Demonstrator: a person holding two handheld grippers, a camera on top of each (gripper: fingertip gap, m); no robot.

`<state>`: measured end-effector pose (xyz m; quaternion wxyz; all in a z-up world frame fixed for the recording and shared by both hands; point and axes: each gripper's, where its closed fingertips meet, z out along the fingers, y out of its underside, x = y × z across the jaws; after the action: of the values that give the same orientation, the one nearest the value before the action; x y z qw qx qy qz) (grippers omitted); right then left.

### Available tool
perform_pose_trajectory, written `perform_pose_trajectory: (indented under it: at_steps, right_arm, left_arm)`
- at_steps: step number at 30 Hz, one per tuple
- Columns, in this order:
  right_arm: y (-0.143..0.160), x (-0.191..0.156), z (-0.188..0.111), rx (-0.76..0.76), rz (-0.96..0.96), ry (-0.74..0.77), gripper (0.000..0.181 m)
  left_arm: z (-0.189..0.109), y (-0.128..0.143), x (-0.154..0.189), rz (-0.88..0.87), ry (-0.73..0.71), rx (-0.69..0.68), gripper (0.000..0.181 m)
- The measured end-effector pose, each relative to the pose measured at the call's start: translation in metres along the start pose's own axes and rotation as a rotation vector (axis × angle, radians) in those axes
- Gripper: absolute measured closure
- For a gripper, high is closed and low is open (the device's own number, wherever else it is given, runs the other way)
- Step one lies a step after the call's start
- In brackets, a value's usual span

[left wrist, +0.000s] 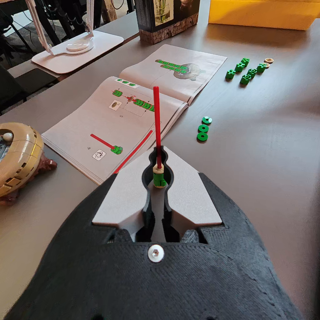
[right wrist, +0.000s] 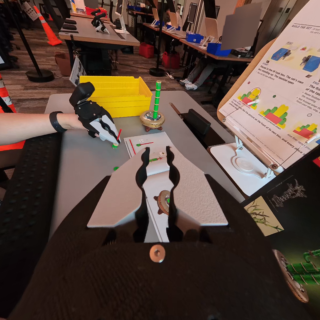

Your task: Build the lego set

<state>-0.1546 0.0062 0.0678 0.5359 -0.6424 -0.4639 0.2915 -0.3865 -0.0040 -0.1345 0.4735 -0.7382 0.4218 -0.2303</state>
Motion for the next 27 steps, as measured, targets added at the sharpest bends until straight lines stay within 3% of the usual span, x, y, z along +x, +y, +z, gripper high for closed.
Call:
perform_pose_trajectory:
  at_steps: [4, 7, 10, 14, 17, 21, 22, 24, 27]
  right_arm:
    - [0.001, -0.005, 0.008, -0.013, 0.022, -0.032, 0.162]
    - [-0.003, -0.026, 0.036, -0.008, 0.09, -0.158, 0.162]
    - [0.01, -0.058, 0.091, -0.078, 0.119, -0.307, 0.162]
    - [0.051, -0.102, 0.18, -0.209, 0.182, -0.419, 0.174]
    - [0.08, -0.116, 0.217, -0.284, 0.169, -0.394, 0.171]
    - [0.066, -0.117, 0.236, -0.149, 0.201, -0.335, 0.159]
    - [0.06, -0.118, 0.237, -0.118, 0.207, -0.34, 0.16]
    - [0.057, -0.121, 0.237, -0.098, 0.195, -0.349, 0.179]
    - [0.055, -0.125, 0.241, -0.105, 0.192, -0.362, 0.179]
  left_arm:
    - [-0.004, -0.001, 0.0, 0.003, -0.015, 0.016, 0.179]
    - [-0.004, -0.004, 0.0, -0.009, -0.011, 0.036, 0.179]
    - [-0.004, -0.009, 0.002, -0.017, 0.008, 0.066, 0.179]
    - [-0.006, -0.014, 0.002, -0.031, 0.014, 0.098, 0.179]
    - [-0.006, -0.014, 0.002, -0.03, 0.016, 0.098, 0.179]
    - [-0.004, -0.012, 0.007, -0.002, 0.03, 0.083, 0.179]
    - [-0.003, -0.012, 0.008, 0.008, 0.035, 0.079, 0.179]
    - [-0.001, -0.012, 0.011, 0.024, 0.043, 0.071, 0.179]
    - [-0.001, -0.011, 0.011, 0.019, 0.046, 0.068, 0.179]
